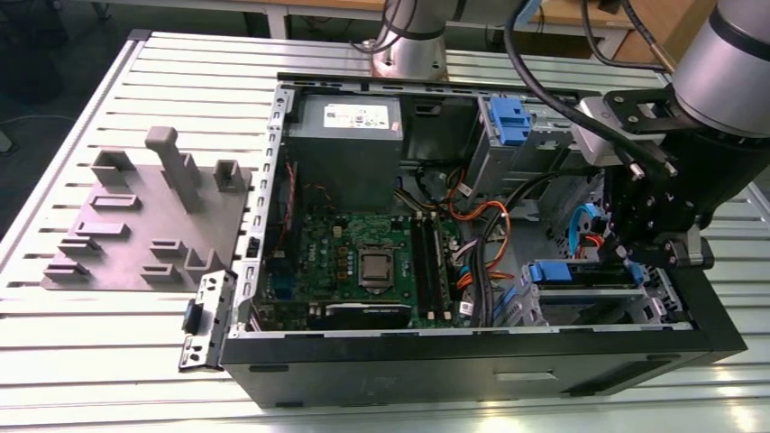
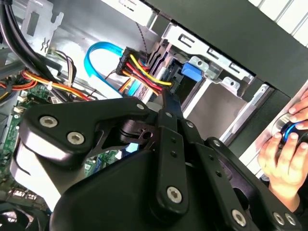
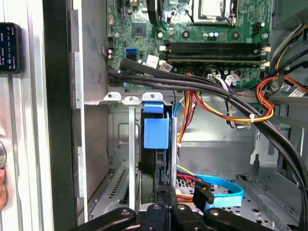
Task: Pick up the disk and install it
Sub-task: 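Insert the second disk wire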
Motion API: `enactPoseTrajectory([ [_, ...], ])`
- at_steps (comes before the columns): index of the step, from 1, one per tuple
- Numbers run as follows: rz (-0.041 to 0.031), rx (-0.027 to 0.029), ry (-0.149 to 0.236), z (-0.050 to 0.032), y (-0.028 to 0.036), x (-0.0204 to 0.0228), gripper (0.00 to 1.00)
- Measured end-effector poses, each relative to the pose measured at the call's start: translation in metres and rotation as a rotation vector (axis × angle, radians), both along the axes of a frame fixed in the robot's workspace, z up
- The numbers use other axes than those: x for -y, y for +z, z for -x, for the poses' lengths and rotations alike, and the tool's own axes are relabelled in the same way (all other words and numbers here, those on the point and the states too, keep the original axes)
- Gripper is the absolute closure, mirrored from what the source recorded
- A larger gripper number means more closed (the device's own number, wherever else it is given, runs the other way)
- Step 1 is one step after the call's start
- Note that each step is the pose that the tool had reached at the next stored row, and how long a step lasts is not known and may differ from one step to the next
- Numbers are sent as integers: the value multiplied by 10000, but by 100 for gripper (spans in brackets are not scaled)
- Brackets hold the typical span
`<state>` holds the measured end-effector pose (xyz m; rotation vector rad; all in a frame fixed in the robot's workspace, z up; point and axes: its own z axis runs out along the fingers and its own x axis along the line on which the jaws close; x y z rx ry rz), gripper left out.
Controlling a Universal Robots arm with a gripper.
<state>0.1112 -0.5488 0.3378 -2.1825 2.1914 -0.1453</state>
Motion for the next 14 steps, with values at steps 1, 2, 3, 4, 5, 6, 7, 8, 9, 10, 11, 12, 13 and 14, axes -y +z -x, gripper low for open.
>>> enactPoseTrajectory([
  [1,-4,-65,0,0,2,0,89],
  [2,-5,-103,0,0,9,0,89],
  [3,-8,-120,-1,1,24,0,89],
  [4,-11,-127,-2,1,44,0,89],
  [5,-10,-131,-2,1,67,-2,89],
  [6,-11,-134,-2,1,89,-3,89],
  [7,-10,-137,-1,1,115,-7,89],
  [8,-9,-141,0,2,132,-11,89],
  [9,-14,-149,0,3,139,-14,89],
  [10,-27,-172,0,4,139,-15,89],
  [11,-31,-215,-1,4,139,-15,89],
  [12,-35,-269,-1,4,140,-16,89],
  [13,-40,-329,-2,5,141,-16,89],
  [14,-47,-368,-2,5,145,-16,89],
])
